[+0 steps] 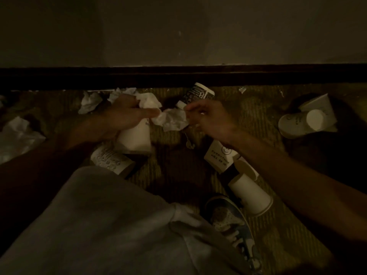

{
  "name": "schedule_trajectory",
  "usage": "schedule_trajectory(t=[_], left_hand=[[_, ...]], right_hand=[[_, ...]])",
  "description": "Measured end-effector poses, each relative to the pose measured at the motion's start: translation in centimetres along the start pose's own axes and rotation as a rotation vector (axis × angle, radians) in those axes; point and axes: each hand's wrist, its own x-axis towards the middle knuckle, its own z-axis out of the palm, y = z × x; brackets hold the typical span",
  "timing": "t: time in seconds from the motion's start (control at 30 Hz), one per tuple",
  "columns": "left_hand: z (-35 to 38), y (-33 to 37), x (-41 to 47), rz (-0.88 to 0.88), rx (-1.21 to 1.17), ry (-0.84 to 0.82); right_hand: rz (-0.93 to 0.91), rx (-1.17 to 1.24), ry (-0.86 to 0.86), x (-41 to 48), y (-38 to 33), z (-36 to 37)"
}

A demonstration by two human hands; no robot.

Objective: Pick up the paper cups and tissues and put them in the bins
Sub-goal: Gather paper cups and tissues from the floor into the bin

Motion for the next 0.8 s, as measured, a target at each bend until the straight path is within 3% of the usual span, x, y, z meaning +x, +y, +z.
schedule_trajectory(t=[0.1, 0.2, 0.4, 0.47, 0.63, 0.8], left_hand=[[-0.9, -0.9, 0.1, -0.049, -0.008, 0.028], [-0.8, -0.9, 0.2, -0.028, -0.031, 0.011], [-0.9, -1.5, 0.5, 0.007, 0.023, -0.033], [-0.6, -1.5, 0.7, 0.003, 0.041, -0.045], [-0.7, -0.2, 0.8, 0.040, 0.043, -0.137], [-0.7, 10.0, -0.4, 0.248, 0.213, -0.261]], right_hand=[[-0.242, -0.436, -0.074, 0.3, 1.4, 1.8], [-0.347, -0.634, -0.172, 1.0, 2.5, 3.5], [-0.313, -0.725, -0.065, 2.4, 3.5, 6.1], [-0.282, -0.643, -0.022, 2.6, 3.2, 6.1], [-0.112, -0.154, 0.050, 1.3, 0.4, 4.8], [-0.082, 0.306, 0.164, -2.5, -5.1, -1.0]])
